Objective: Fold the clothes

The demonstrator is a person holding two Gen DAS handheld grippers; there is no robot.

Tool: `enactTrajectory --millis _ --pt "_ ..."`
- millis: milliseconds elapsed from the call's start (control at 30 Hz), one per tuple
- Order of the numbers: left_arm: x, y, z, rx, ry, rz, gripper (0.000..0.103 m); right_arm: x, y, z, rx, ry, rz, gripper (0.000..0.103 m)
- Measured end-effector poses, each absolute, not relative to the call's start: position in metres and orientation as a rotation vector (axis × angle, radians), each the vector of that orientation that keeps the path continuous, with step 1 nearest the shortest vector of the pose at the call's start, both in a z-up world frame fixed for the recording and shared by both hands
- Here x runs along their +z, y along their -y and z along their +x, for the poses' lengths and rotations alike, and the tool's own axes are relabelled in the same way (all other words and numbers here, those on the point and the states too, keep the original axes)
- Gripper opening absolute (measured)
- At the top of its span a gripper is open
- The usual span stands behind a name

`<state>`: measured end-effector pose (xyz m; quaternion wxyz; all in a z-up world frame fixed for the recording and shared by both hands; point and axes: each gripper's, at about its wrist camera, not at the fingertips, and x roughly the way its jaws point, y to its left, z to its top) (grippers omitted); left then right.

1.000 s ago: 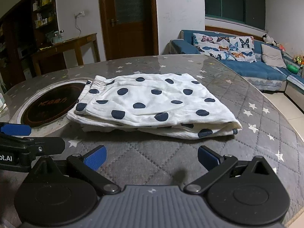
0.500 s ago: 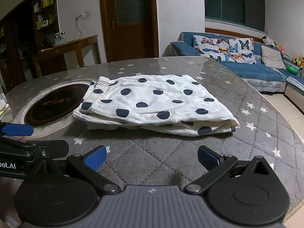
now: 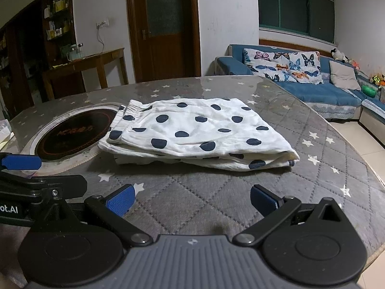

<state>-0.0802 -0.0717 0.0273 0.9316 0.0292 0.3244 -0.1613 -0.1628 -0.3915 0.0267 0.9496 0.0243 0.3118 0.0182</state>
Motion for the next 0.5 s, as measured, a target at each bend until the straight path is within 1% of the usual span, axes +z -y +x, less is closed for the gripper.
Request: enactTrajectory --millis 500 --pt "0.0286 0.0721 -0.0835 -0.325 -0.646 0.067 0.103 0.0268 0.3908 -0.1642 0.038 -0.631 0.048 0.103"
